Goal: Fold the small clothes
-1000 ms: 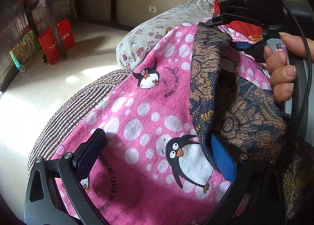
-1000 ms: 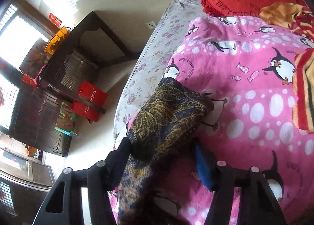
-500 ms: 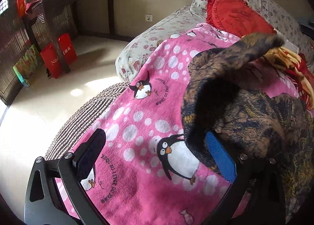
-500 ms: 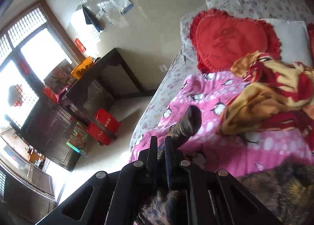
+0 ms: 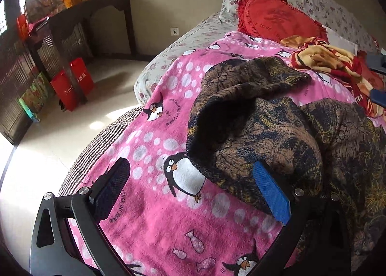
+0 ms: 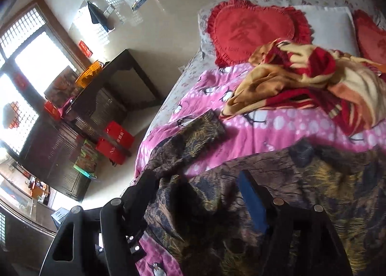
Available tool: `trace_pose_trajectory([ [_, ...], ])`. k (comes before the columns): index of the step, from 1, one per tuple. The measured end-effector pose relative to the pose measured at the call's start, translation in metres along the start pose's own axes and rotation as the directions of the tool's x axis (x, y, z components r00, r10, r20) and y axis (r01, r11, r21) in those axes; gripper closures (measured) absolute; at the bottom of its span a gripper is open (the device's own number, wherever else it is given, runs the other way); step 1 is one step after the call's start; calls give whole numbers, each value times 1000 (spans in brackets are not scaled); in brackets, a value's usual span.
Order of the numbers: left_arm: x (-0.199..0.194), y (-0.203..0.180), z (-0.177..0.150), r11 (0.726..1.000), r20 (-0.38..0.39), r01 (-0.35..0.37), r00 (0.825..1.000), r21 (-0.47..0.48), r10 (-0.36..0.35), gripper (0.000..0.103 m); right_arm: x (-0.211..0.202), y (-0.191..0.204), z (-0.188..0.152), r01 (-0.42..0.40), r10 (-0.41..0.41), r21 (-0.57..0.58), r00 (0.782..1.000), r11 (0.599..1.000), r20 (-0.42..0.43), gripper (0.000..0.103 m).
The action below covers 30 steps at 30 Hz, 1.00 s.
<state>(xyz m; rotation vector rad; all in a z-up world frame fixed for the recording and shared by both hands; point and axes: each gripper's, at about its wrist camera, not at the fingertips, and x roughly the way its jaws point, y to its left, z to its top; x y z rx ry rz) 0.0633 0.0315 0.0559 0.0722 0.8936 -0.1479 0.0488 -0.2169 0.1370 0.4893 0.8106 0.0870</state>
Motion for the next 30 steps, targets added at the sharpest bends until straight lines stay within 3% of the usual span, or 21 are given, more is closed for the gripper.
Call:
trace_pose_trajectory([
  [6,22,8,2,1000,-38,-12,999,-12,11,1,103,1,30,12,-2,92,995,996,-100,34],
  [9,35,14,-1,999,-73,15,997,-39,-18,1,145,-9,40,60,-36,151,987,987,-154,34],
  [11,39,17,-3,998,-75,37,996,-59,-41,0,158,-15,44,59,-36,174,990,983,-138,38],
  [12,40,18,-4,997,-74,45,996,-68,-50,0,160,-15,47,60,-40,172,993,983,-116,44],
  [14,42,20,-4,995,-75,55,995,-78,-61,0,165,-11,52,74,-61,147,994,986,-90,89],
  [15,42,20,-3,995,-75,57,995,-80,-63,0,169,-10,54,88,-74,136,992,987,-105,96],
  [16,41,19,-3,995,-74,57,995,-78,-63,0,169,-11,53,93,-78,137,991,986,-109,97],
  [21,26,16,-3,999,-38,28,999,-35,-30,0,103,-3,58,-8,8,120,1000,993,0,99],
  [25,16,2,-6,999,-23,-39,999,37,40,1,1,8,67,-111,104,51,988,992,116,99],
  [30,-30,-10,-16,996,71,58,995,69,-63,1,-114,-3,52,-72,75,-24,968,997,241,99],
])
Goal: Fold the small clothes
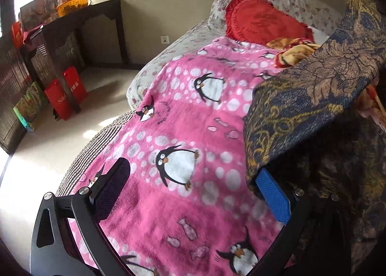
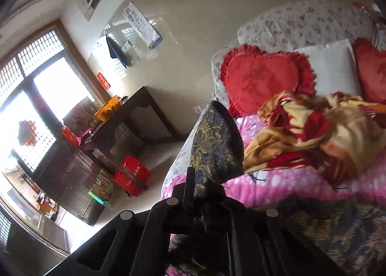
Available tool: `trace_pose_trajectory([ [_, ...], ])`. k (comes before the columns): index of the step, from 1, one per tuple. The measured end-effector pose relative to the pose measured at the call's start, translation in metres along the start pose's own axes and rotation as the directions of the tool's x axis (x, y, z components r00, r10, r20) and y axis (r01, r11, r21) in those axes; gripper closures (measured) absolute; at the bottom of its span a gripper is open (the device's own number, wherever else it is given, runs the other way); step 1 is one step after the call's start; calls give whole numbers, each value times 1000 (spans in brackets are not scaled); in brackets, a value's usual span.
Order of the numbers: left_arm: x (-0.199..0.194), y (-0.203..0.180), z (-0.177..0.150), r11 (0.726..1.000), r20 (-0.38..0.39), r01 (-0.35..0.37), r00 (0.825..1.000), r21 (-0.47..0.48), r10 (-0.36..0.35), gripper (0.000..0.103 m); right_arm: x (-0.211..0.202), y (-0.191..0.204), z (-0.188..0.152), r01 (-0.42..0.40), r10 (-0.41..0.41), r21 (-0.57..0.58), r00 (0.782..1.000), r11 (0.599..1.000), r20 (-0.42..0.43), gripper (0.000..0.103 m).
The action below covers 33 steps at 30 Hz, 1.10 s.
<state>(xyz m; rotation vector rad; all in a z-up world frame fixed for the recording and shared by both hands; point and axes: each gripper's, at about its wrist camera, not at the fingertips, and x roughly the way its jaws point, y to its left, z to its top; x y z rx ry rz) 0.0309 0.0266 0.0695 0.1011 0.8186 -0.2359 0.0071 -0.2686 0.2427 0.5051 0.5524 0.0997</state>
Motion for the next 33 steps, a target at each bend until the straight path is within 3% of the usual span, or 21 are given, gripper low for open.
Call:
trace_pose_trajectory([
  [3,-26,-18,-8,997,36,39,998,73,-42,1,-50,-28,-12,90,-89,-5,995,996,40,99],
  [6,-40,-31,-16,990,40,71,996,121,-76,1,-80,-73,-30,196,-197,47,980,980,26,99],
  [9,-47,-44,-26,985,33,78,996,151,-84,1,-97,-117,-59,367,-367,57,930,929,1,99],
  [11,-45,-51,-34,983,21,67,997,169,-72,1,-104,-149,-83,428,-427,97,904,898,-36,99],
  [13,-40,-58,-43,980,-10,69,998,186,-69,1,-100,-176,-108,507,-499,106,861,855,-94,99],
  [14,-36,-62,-47,978,-27,66,998,196,-62,1,-97,-192,-120,557,-543,96,828,825,-138,99],
  [15,-31,-65,-51,977,-45,62,998,206,-54,1,-91,-204,-130,617,-596,73,780,784,-191,98],
  [16,-27,-65,-53,975,-57,61,997,212,-50,1,-89,-215,-137,648,-619,61,747,759,-242,89],
  [17,-24,-66,-56,974,-64,55,997,218,-42,1,-87,-220,-141,668,-629,57,724,742,-284,71],
  [18,-21,-66,-58,974,-68,43,997,222,-29,1,-90,-221,-143,687,-645,58,705,725,-295,65],
  [19,-16,-66,-58,974,-72,29,997,223,-13,1,-99,-218,-143,687,-652,66,713,724,-259,54],
  [21,-8,-63,-55,979,-75,13,997,206,3,1,-105,-197,-134,657,-639,52,746,752,-187,50],
  [23,0,-60,-48,984,-80,11,997,178,3,1,-97,-169,-122,583,-574,17,804,812,-154,50],
  [25,8,-60,-41,988,-92,20,996,155,-6,1,-74,-137,-111,441,-439,-25,885,897,-154,50],
  [27,14,-58,-36,992,-103,26,995,126,-13,1,-31,-96,-104,256,-267,-81,944,963,-195,50],
  [30,22,-48,-36,998,-123,12,992,67,-4,1,40,-43,-97,73,-122,-194,959,978,-257,50],
  [33,25,-36,-36,1000,-120,4,993,22,-1,1,107,-3,-106,-12,-103,-317,934,948,-341,50],
])
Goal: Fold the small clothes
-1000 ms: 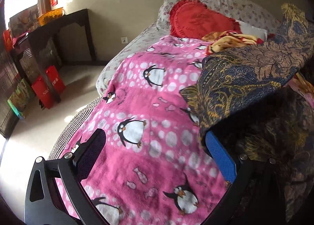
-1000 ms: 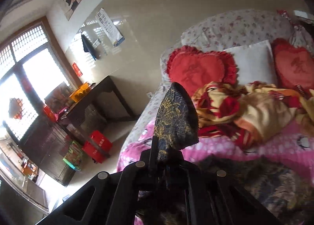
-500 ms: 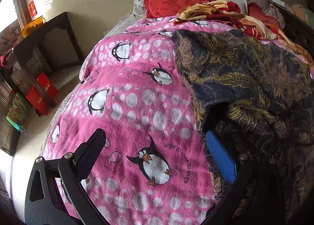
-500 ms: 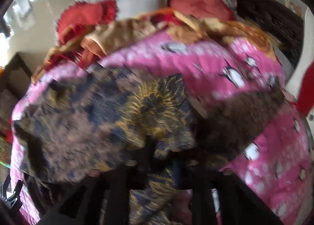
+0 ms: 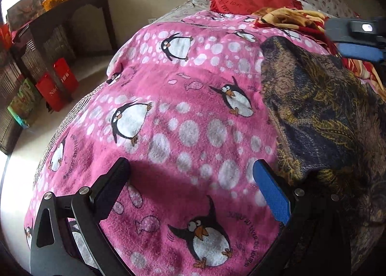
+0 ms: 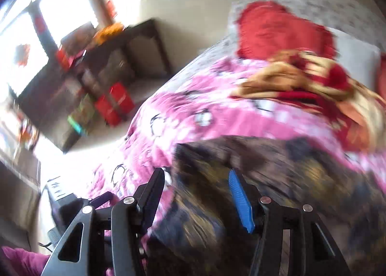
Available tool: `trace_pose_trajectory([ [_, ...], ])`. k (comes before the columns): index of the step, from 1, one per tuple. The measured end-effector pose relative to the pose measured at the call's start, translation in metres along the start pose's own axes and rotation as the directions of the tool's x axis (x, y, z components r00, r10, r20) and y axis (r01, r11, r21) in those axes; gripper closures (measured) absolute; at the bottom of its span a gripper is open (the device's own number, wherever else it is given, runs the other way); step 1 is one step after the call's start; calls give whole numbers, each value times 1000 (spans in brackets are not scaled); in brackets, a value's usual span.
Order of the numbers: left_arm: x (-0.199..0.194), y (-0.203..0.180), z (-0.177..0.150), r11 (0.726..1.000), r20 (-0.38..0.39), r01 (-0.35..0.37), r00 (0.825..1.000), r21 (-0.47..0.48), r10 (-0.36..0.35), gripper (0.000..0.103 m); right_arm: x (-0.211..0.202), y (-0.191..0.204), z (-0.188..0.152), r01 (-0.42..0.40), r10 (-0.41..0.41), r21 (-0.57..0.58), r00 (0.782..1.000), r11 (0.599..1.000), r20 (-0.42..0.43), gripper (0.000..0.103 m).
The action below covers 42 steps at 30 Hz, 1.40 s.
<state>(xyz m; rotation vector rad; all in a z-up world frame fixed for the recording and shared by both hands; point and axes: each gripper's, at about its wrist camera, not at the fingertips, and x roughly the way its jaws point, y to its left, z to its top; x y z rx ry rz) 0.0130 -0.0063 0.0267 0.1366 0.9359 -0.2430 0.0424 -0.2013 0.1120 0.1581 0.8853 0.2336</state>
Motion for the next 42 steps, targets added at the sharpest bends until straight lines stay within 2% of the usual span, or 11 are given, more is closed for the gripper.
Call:
trace_pose_trajectory([
  [3,-1,5,0,1000,7,19,1000,-7,-19,1,51,19,9,24,-34,-96,995,995,-99,52],
  [5,-4,10,-1,999,12,42,999,-12,-42,1,77,21,12,44,-69,-154,984,987,-163,91],
  [6,-7,14,-2,998,21,56,998,-20,-56,1,82,25,9,46,-78,-177,981,983,-178,97],
  [14,-28,14,-14,995,64,96,993,30,-98,1,106,41,34,-110,102,-65,987,992,-121,98],
  [17,-27,8,-14,996,53,66,996,64,-69,1,118,31,30,-84,84,11,985,996,-149,98],
  [21,-25,24,-9,998,51,68,996,6,-68,1,41,21,11,-154,155,44,987,987,-43,90],
  [23,-23,34,-5,998,55,56,997,-25,-55,1,1,21,-13,-176,178,38,984,984,-32,67],
  [26,-23,47,1,999,67,22,998,-47,-19,1,-27,28,-64,-213,215,54,975,976,-46,57],
  [31,-32,65,9,996,76,-9,997,-89,16,1,19,41,-119,-176,192,128,973,976,-124,57],
  [35,-55,75,18,996,125,-26,992,-86,36,1,39,43,-101,-115,117,193,993,974,2,56],
  [42,-76,86,44,996,189,-38,981,-84,54,1,69,92,-121,-133,127,220,991,966,42,52],
])
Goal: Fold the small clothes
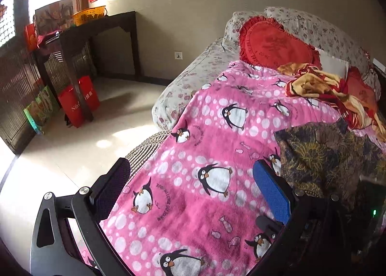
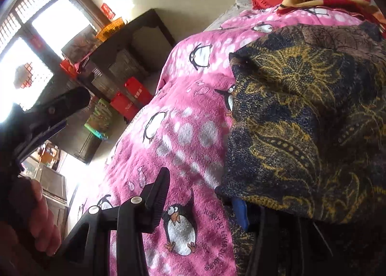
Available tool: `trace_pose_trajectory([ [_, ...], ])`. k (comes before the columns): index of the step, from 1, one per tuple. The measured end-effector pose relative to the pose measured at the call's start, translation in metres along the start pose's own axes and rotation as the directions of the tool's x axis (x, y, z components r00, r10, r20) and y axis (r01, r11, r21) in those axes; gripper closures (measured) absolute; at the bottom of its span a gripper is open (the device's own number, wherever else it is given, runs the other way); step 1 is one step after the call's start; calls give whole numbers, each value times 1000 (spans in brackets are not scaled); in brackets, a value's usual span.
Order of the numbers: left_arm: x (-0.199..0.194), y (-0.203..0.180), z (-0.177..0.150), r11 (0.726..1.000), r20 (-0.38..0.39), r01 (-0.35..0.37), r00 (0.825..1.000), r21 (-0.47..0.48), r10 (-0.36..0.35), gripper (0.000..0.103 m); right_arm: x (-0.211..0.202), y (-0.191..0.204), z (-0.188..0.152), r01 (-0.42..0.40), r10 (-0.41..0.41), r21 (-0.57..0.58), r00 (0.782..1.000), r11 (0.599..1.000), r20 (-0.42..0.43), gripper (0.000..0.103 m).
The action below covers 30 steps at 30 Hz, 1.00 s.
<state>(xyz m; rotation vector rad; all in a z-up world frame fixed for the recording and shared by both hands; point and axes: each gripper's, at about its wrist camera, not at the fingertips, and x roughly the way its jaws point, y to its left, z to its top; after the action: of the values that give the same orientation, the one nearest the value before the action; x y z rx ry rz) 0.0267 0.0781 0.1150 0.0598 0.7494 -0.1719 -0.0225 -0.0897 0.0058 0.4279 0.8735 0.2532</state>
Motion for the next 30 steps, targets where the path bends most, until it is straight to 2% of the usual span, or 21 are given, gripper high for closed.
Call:
trace_pose_trajectory([
  [3,6,-16,8,999,-18,27,999,43,-26,1,-19,1,-9,-33,33,10,998,999,-44,50],
  [5,8,-30,9,996,-24,56,998,66,-55,1,-43,-6,-11,-91,94,36,992,995,-80,50],
  [7,11,-47,7,991,-38,97,995,90,-94,1,-77,-20,-3,-33,35,41,999,999,-28,50],
  [9,16,-67,3,983,-58,137,990,119,-131,1,-122,-45,6,91,-96,59,992,994,86,50],
  [11,25,-88,-2,976,-96,165,984,144,-153,1,-150,-74,14,245,-257,99,957,964,134,50],
  [13,36,-104,-9,970,-136,191,976,148,-171,1,-162,-105,21,376,-393,143,912,916,118,50],
  [16,53,-125,-22,968,-174,188,972,165,-159,1,-169,-159,22,514,-537,214,842,830,58,50],
  [18,67,-138,-33,966,-203,151,973,208,-108,1,-169,-191,16,570,-588,253,809,781,-8,50],
  [19,75,-143,-39,964,-217,139,972,229,-88,1,-169,-209,11,572,-588,274,808,773,-30,50],
  [20,82,-146,-44,961,-234,130,970,246,-71,1,-166,-217,7,559,-573,285,818,779,-40,50],
  [22,87,-150,-51,957,-234,109,971,270,-45,0,-169,-218,4,545,-561,272,828,793,-21,50],
  [24,83,-151,-49,956,-232,103,972,274,-39,1,-175,-214,3,540,-550,257,834,801,-40,50],
  [26,78,-151,-44,960,-240,103,970,261,-39,1,-187,-214,-1,509,-525,276,851,815,-20,50],
  [29,60,-152,-35,963,-206,122,976,239,-72,1,-199,-212,-7,517,-539,302,842,801,-12,50],
  [30,53,-154,-33,963,-193,127,978,238,-81,1,-201,-215,-11,510,-533,306,846,804,-11,50],
])
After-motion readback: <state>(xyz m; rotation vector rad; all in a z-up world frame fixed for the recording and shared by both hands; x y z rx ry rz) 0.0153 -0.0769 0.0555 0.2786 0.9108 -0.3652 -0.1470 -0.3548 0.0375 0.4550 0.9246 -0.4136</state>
